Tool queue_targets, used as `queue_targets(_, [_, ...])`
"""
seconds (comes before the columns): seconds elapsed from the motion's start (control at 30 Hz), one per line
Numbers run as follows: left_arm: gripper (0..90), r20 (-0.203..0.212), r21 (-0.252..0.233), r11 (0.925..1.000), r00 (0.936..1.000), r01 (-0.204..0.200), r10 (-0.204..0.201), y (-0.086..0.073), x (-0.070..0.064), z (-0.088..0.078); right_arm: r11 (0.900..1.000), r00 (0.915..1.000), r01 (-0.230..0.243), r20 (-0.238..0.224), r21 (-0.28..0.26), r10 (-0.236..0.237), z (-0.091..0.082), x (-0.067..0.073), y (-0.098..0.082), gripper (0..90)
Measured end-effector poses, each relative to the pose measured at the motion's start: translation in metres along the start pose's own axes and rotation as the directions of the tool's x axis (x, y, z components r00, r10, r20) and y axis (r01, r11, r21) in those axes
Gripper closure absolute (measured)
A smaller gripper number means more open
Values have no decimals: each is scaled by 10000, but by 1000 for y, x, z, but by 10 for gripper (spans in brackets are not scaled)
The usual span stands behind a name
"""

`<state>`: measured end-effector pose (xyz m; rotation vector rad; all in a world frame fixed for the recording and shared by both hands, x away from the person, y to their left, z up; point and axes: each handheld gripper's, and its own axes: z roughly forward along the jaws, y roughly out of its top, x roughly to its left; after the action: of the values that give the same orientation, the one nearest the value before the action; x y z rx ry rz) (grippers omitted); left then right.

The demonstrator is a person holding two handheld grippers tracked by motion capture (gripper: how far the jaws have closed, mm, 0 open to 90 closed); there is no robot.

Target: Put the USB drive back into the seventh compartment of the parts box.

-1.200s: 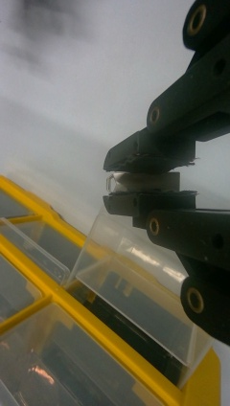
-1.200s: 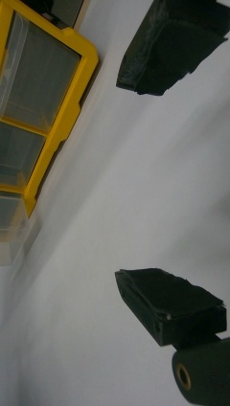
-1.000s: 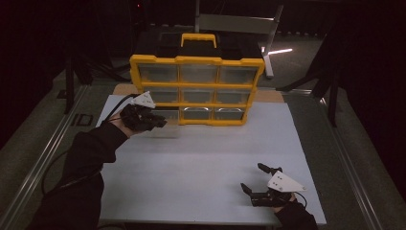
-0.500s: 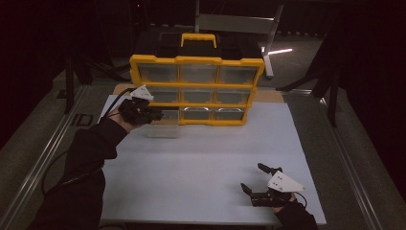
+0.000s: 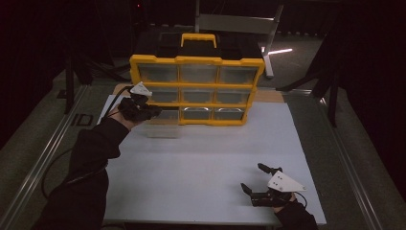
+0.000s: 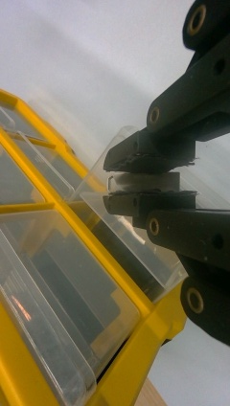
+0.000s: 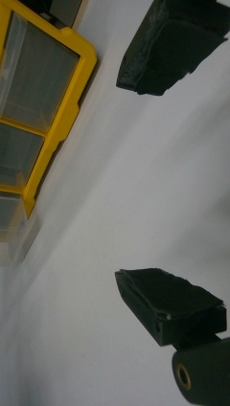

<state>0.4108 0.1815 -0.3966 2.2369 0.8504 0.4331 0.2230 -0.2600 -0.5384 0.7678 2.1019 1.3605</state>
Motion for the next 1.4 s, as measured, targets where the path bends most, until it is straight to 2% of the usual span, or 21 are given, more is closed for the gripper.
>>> queue_targets(0.27, [794,23,-164,9997,9998,179,-178,-3,1,9,10000,10000,-35,-10,14,35,1,-1,-1,91])
queue_targets(0.7, [794,158,17,9996,9995,289,-290,-7,1,25,10000,10000,-6,-24,51,6,1,0,-1,92])
queue_targets(0.77, [793,73,16,9997,9997,248,-248,-7,1,26,10000,10000,31,-40,51,-31,1,0,-1,92])
queue_targets(0.83, [794,101,-60,9992,9992,386,-386,-9,2,28,10000,10000,-5,-50,78,5,1,0,-1,92])
queue_targets(1.0, [793,66,70,9990,9990,433,-434,-11,2,34,10000,10000,-10,-36,86,10,1,0,-1,92])
queue_targets(1.07, [793,52,125,9990,9991,431,-431,-11,2,35,10000,10000,0,-31,69,0,1,0,-1,92])
queue_targets(1.1, [793,-136,261,9993,9996,260,-257,-11,0,38,10000,10000,56,-41,50,-56,1,0,-1,92])
queue_targets(1.2, [793,-284,498,9987,9996,65,-51,-10,-2,41,9999,10000,-12,-48,108,13,1,0,-1,92])
queue_targets(1.4, [793,-220,594,9982,9998,1,12,-7,-5,45,10000,10000,-5,-43,81,5,1,0,-1,92])
